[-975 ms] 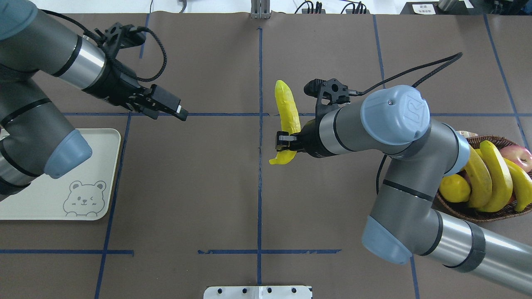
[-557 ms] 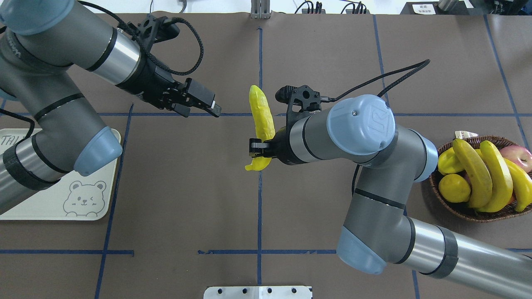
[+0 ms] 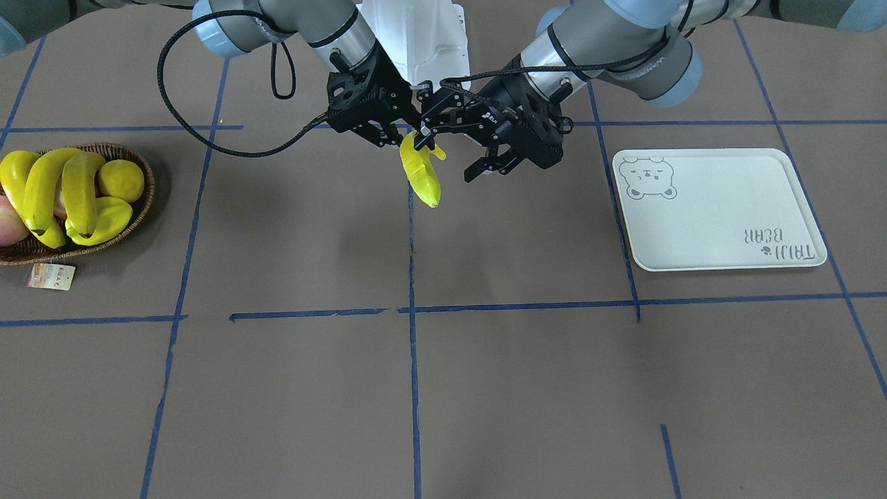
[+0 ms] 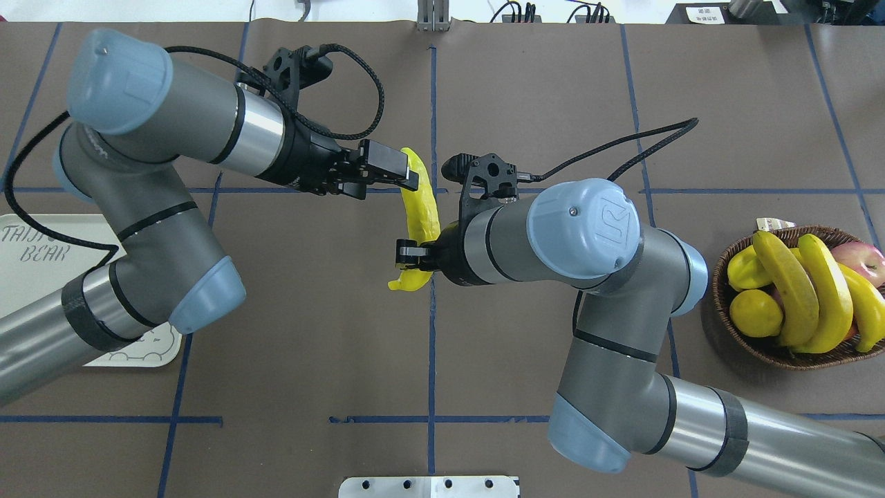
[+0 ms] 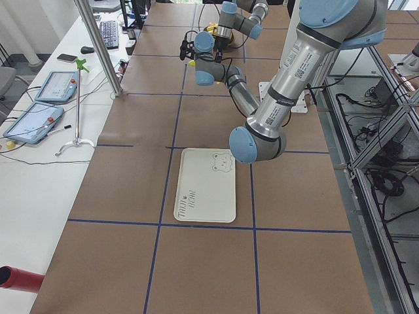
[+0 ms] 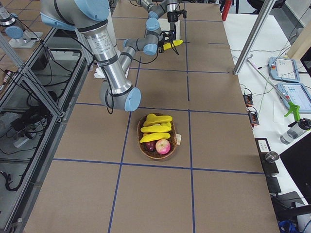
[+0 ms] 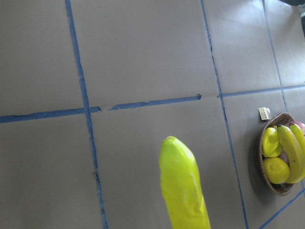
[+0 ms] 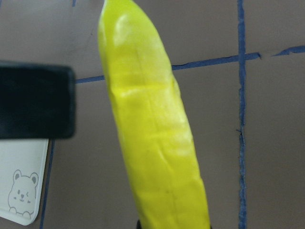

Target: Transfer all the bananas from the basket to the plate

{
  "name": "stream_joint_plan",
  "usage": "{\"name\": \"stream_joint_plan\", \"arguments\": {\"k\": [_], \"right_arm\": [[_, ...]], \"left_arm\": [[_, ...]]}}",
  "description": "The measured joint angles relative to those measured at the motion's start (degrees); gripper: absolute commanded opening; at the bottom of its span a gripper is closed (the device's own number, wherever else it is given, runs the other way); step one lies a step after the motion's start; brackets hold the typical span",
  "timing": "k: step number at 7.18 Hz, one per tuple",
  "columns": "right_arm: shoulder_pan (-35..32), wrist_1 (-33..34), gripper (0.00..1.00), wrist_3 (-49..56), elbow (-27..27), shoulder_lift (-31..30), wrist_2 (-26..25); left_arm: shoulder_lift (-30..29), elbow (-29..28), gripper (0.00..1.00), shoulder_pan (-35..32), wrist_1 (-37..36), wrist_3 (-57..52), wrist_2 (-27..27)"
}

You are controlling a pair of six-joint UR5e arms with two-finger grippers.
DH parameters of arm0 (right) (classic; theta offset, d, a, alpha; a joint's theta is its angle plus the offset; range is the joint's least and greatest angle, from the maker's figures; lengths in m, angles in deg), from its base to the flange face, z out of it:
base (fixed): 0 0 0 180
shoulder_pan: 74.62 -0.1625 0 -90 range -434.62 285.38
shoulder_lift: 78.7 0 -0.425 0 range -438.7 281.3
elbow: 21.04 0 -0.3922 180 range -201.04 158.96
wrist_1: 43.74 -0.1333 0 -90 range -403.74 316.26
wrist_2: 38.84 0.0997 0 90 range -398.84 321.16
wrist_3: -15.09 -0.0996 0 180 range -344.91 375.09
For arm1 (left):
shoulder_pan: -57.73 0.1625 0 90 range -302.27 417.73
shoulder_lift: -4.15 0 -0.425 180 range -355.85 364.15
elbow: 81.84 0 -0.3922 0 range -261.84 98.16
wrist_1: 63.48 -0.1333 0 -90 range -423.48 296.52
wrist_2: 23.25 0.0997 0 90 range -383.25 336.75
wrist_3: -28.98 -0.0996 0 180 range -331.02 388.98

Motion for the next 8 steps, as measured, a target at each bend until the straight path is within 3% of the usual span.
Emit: {"name": "stream_joint_plan", "arguments": {"k": [5,6,7,8], "right_arm": [[0.3,-2.2,0.09,-2.6,0.1,0.0,-0.1],[0.4,-2.2,0.26,-2.7,0.1,0.0,-0.1],[0.4,-2.2,0.99,-2.6,0.1,0.0,-0.1],[0.5,-2.2,0.99,-2.6,0.1,0.0,-0.1]], "left_arm": [[0.1,-0.5,0.53,4.0,1.9,3.6,6.1],[0.1,-0.5,0.15,4.1,1.9,3.6,6.2],[0.1,-0.6,0.0,4.1,1.9,3.6,6.3],[0.2,-0.5,0.0,4.2,1.9,3.6,6.3]]}}
